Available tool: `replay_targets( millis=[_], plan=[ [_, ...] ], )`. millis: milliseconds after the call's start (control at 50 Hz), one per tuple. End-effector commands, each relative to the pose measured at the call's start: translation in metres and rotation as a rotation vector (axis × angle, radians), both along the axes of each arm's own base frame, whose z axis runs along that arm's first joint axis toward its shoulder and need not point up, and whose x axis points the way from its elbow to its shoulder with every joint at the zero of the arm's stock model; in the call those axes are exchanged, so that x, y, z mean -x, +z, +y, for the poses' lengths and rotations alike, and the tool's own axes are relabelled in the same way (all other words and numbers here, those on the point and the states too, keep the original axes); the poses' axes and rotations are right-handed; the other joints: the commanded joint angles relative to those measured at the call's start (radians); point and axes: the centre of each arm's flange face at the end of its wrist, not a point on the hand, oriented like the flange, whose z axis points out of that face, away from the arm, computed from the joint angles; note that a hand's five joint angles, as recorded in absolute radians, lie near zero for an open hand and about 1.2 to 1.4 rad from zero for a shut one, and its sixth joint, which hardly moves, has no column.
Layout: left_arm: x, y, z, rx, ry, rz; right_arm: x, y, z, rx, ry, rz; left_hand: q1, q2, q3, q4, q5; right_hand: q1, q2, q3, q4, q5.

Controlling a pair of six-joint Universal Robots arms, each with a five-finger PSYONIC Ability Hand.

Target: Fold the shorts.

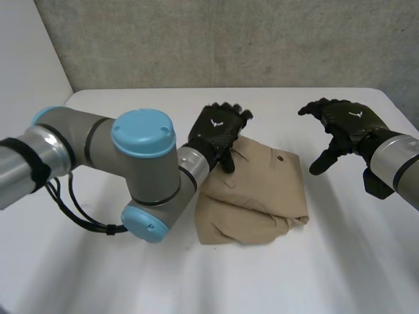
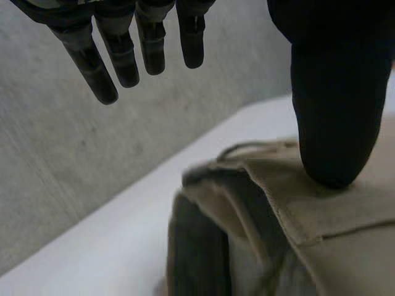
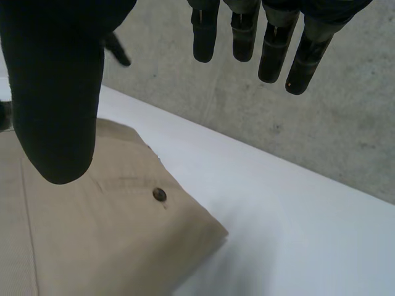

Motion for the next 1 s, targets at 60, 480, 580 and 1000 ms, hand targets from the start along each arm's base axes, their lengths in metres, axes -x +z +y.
replay_targets(
  millis=[60,480,580,1000],
  plan=[
    [-0.015,-0.03,0.009,-0.015,0.016,-0.216,-0.005,-0.008,-0.006,-0.011,0.01,0.015,0.332,0.326,0.332,0.326,0.324,-0.03,-0.041,-0.037,-0.064,-0.065],
    [-0.064,-0.04,0.054,-0.14,0.058,-0.335,-0.05,-0.046,-0.015,-0.193,0.119,0.089,1.002,0.995,1.002,0.995,0.993,-0.03,-0.041,-0.037,-0.064,-0.065],
    [-0.072,-0.046,0.059,-0.154,0.081,-0.356,-0.061,-0.062,-0.008,-0.239,0.155,0.108,0.967,0.96,0.967,0.96,0.958,-0.03,-0.041,-0.037,-0.064,-0.065],
    [-0.057,0.023,0.045,0.013,0.114,-0.134,-0.062,-0.101,-0.004,-0.217,0.135,0.272,0.116,0.109,0.116,0.109,0.107,-0.03,-0.041,-0.037,-0.064,-0.065]
  ],
)
